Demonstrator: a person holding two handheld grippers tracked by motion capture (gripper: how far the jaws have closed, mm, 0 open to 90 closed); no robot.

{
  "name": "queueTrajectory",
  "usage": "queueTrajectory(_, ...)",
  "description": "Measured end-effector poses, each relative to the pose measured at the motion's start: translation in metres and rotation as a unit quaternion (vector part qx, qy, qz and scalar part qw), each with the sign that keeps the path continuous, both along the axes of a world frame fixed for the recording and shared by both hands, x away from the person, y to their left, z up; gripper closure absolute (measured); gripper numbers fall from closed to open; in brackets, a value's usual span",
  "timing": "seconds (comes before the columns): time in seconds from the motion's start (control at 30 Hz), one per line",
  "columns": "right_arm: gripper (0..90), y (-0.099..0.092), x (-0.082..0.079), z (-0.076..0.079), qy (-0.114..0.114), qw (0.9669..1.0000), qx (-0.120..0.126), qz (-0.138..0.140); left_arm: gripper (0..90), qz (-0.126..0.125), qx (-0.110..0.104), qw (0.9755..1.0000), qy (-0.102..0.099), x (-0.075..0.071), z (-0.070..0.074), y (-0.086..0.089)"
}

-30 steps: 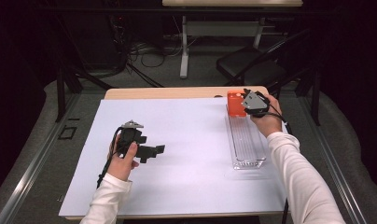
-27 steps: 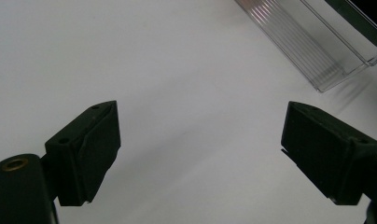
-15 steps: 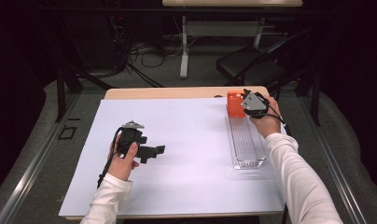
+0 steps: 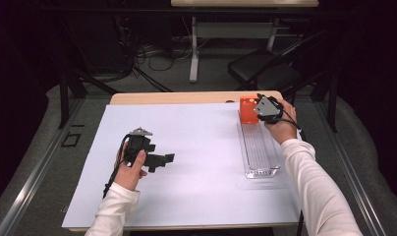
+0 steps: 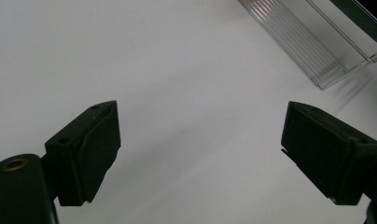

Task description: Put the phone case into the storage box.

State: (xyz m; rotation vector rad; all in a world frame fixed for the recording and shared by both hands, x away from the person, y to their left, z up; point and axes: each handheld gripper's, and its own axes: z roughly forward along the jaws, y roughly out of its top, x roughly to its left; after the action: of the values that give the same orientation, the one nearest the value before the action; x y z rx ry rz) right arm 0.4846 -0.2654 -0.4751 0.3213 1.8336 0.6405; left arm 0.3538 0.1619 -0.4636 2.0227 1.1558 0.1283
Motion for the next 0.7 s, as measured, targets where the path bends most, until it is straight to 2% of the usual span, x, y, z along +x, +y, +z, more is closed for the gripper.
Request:
queueTrajectory(0.13,80.0,-0.001,0.003,0.003,0.007,0.9998,-0.017,-0.001,12.0,0.002,-0.001,1.0,0.001,0.0,0.0,-0.001)
queueTrajectory(0.3,79.9,-0.003,0.007,0.004,0.013,0.9995,-0.027,-0.009,12.0,0.002,-0.001,1.0,0.002,0.0,-0.001,-0.001)
queueTrajectory(0.7,79.9,-0.007,0.014,0.002,0.007,0.999,-0.041,-0.015,12.1,0.001,-0.001,1.0,0.003,0.0,-0.003,-0.002)
